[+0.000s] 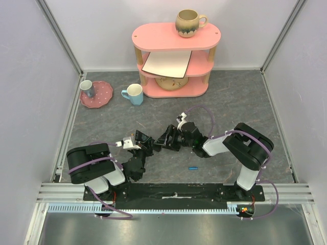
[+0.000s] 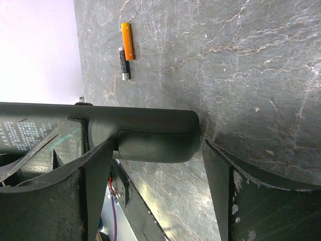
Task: Load the batteries into the remote control
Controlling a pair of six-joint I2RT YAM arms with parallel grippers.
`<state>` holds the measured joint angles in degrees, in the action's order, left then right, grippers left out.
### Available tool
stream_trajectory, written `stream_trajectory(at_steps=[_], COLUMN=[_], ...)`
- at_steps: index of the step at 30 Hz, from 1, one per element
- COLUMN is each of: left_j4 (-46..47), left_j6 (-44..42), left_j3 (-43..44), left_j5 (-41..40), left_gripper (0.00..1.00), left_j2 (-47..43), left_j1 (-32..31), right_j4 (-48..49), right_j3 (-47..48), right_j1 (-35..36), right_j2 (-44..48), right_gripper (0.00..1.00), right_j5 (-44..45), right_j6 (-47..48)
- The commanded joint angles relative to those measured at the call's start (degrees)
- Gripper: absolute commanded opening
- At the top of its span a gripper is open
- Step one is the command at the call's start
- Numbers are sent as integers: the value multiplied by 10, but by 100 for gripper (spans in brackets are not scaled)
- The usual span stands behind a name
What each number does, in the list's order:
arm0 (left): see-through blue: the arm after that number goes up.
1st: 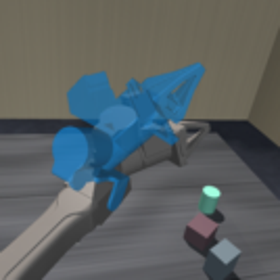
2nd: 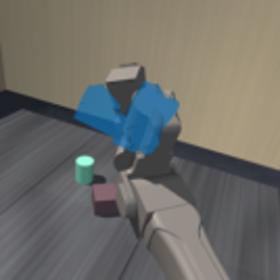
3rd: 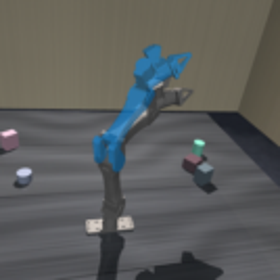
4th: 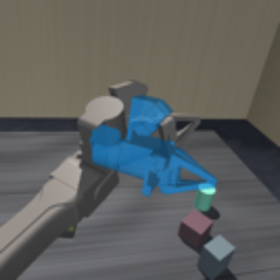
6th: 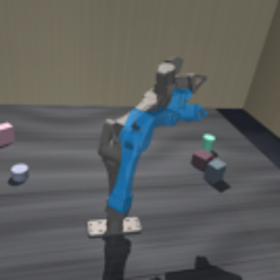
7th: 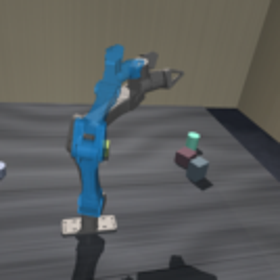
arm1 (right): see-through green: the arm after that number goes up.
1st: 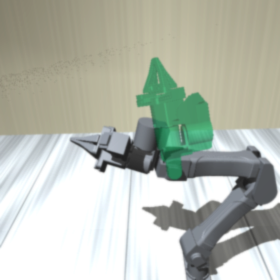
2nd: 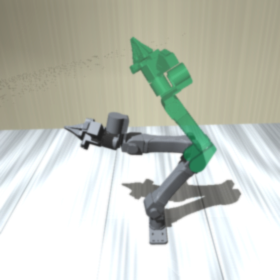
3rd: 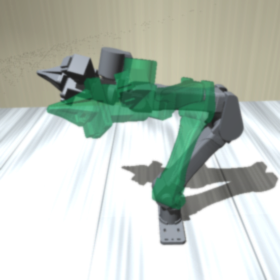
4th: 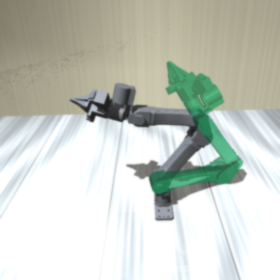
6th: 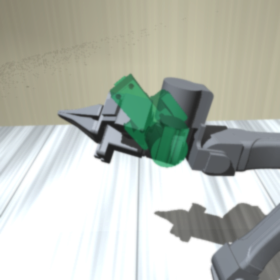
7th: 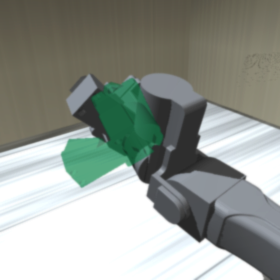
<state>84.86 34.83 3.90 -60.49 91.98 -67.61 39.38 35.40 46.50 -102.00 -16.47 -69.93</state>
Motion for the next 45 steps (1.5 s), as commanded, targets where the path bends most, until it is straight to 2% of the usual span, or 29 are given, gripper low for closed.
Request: stream_trajectory(at_steps=[1,13,25,45], left_j4=[75,75,77,76], left_j6=[-38,-35,-55,-80], left_j3=[-46,-46,-43,-45], left_j5=[0,2,0,-9], left_gripper=[2,2,2,2], left_j2=[18,21,15,-4], left_j1=[-11,-15,-15,-15], right_j4=[24,44,-63,-136], right_j3=[13,12,39,53], right_j1=[3,3,6,6], right_j2=[-4,-28,-29,-16], right_gripper=[80,76,68,66], right_j5=[1,-3,-4,6], right_j6=[-2,-22,27,59])
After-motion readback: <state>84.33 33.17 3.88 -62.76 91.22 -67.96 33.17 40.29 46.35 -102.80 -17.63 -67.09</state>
